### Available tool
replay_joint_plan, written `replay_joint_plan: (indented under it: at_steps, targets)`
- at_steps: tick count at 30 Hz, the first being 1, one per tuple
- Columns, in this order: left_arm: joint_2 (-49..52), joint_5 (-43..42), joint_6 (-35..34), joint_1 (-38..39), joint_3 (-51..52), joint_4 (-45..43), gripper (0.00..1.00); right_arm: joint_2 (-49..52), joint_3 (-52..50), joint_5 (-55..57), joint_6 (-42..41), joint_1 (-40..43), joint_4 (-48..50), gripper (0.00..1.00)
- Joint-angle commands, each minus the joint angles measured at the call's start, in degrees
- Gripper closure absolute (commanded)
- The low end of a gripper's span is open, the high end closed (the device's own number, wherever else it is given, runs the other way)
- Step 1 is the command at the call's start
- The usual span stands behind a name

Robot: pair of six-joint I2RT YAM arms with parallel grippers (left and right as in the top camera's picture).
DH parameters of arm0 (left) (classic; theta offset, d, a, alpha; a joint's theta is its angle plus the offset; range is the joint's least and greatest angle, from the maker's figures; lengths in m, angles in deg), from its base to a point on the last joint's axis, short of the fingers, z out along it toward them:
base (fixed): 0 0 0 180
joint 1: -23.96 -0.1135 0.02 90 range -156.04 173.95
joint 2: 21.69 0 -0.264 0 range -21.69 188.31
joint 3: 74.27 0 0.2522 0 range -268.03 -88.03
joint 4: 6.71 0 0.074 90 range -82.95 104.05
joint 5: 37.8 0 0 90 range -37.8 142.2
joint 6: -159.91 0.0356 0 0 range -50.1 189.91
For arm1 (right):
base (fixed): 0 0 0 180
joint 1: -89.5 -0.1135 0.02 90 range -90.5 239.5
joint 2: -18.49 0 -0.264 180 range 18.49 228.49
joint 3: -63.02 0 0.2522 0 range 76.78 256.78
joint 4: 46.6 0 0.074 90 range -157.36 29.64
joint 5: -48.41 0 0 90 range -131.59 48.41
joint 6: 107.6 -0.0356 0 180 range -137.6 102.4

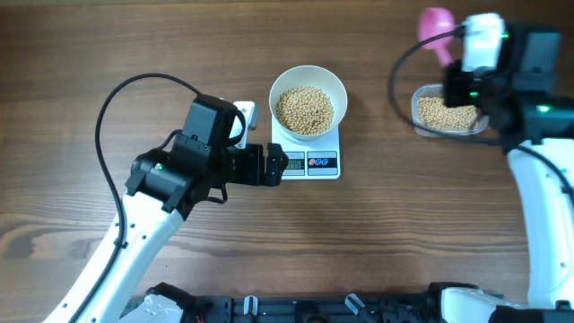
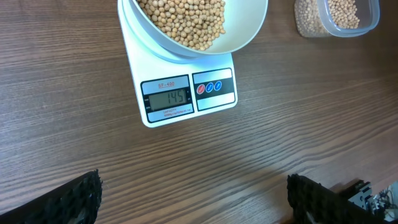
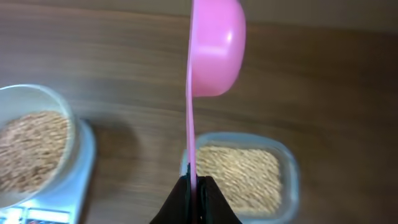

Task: Scoop item into bowl and weigh 150g on scale
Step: 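Move the empty scoop back over the soybean tub, then lower the scoop into the tub and scoop up soybeans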

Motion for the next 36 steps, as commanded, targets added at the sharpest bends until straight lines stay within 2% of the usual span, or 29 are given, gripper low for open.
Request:
replay_joint_plan:
  at_steps: [1, 4, 9, 14, 24, 36]
  targets:
    - [0.2, -0.5, 1.2, 0.3, 0.2, -0.1, 0.0, 0.5, 1.1, -1.8, 1.9, 1.9, -1.5, 0.96]
    - [0.2, -0.5, 1.2, 0.3, 0.2, -0.1, 0.0, 1.7, 1.1, 1.3, 6.9, 1.9, -4.0, 0.96]
    - [0.2, -0.5, 1.2, 0.3, 0.2, -0.1, 0.0, 4.7, 1.1, 11.3, 6.7, 1.9, -4.8, 0.96]
    - [0.2, -0.5, 1.2, 0.3, 0.2, -0.1, 0.0, 7.8, 1.1, 15.1, 6.7, 1.9, -6.6, 0.96]
    - [0.2, -0.5, 1.2, 0.3, 0.2, -0.1, 0.0, 9.2, 1.1, 15.2, 6.5, 1.9, -13.7, 0.96]
    - [0.2, -0.5, 1.2, 0.3, 0.2, -0.1, 0.0, 12.9, 0.2, 15.3, 5.8, 1.9, -15.0, 0.96]
